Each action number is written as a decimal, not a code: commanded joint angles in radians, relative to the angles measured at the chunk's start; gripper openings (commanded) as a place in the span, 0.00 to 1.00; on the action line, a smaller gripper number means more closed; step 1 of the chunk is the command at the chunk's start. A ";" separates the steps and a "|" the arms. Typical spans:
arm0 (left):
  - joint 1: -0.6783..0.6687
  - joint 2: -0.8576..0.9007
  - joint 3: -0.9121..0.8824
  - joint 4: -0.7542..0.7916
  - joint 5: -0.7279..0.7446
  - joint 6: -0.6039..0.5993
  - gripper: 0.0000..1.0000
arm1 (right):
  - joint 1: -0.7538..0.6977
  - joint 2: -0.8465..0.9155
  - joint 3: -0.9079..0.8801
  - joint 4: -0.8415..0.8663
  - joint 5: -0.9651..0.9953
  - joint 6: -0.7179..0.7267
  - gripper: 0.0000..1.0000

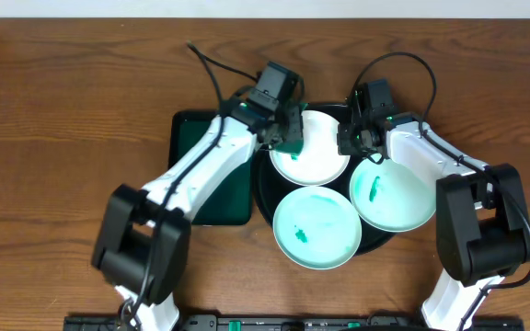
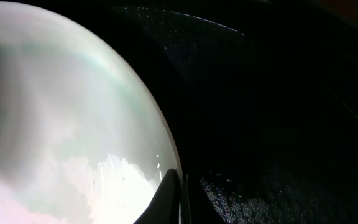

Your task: Clean dirty plates on tray and stack at the side

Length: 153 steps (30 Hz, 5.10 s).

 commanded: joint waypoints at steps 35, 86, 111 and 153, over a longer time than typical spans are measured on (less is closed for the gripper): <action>-0.046 0.213 0.049 0.087 0.253 -0.112 0.07 | 0.014 -0.001 -0.007 0.001 -0.019 0.008 0.01; -0.060 0.275 0.067 -0.067 0.346 -0.101 0.07 | 0.027 -0.001 -0.007 -0.001 -0.019 0.008 0.01; -0.049 -0.011 0.088 -0.116 -0.065 -0.059 0.07 | 0.029 -0.001 -0.007 0.001 -0.018 0.008 0.01; -0.082 0.119 0.158 -0.097 0.204 -0.029 0.07 | 0.029 -0.001 -0.008 0.002 -0.018 0.008 0.01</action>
